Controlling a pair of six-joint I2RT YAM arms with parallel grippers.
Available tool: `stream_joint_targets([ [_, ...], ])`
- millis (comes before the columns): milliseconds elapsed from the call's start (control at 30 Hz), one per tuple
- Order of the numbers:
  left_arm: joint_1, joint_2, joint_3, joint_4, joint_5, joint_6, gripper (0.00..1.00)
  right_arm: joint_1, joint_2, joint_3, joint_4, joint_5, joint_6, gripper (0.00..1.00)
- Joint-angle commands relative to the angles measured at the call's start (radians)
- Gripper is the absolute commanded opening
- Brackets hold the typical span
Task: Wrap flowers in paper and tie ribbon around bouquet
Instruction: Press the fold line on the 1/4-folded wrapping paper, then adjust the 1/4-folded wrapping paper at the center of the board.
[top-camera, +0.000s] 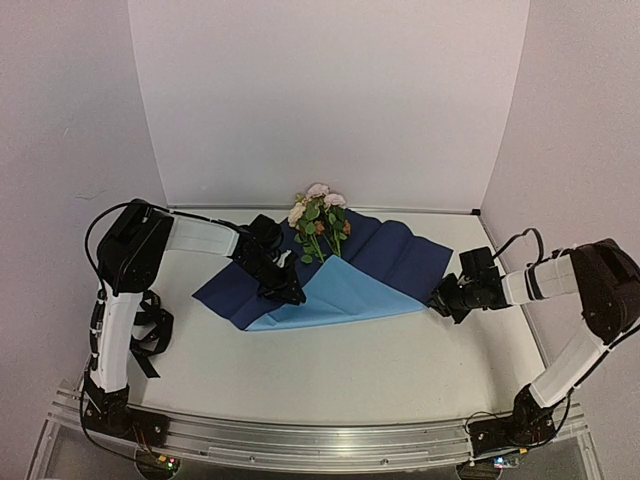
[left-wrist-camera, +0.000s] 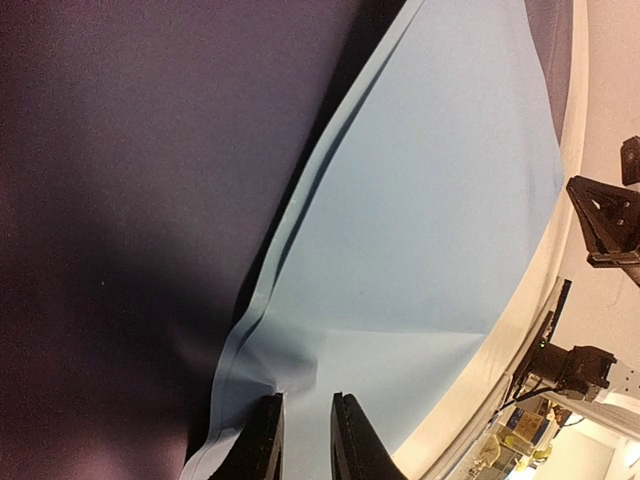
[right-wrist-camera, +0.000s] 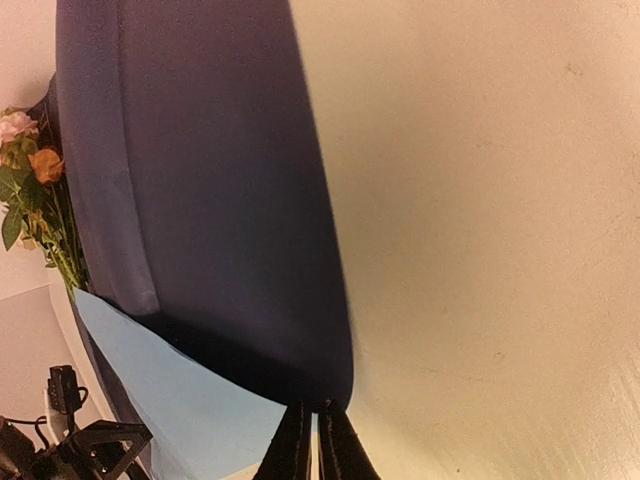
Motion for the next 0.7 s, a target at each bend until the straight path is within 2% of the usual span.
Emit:
stream_joint_targets([
  [0, 0.018, 0.054, 0.019, -0.058, -0.090, 0.019, 0.19, 0.017, -0.105, 0.115, -0.152, 0.045, -0.121, 0.09],
  [133, 0.015, 0.057, 0.033, -0.061, -0.088, 0.021, 0.19, 0.065, -0.146, 0.201, -0.257, 0.088, -0.188, 0.22],
  [267, 0.009, 0.062, 0.057, -0.069, -0.087, 0.023, 0.19, 0.142, -0.049, 0.307, -0.304, 0.029, -0.228, 0.28],
  [433, 0.006, 0.057, 0.082, -0.083, -0.094, 0.027, 0.20, 0.197, 0.055, 0.332, -0.294, -0.002, -0.206, 0.27],
  [667, -0.003, 0.059, 0.111, -0.095, -0.101, 0.028, 0.20, 0.199, 0.131, 0.269, -0.210, -0.031, -0.152, 0.23],
])
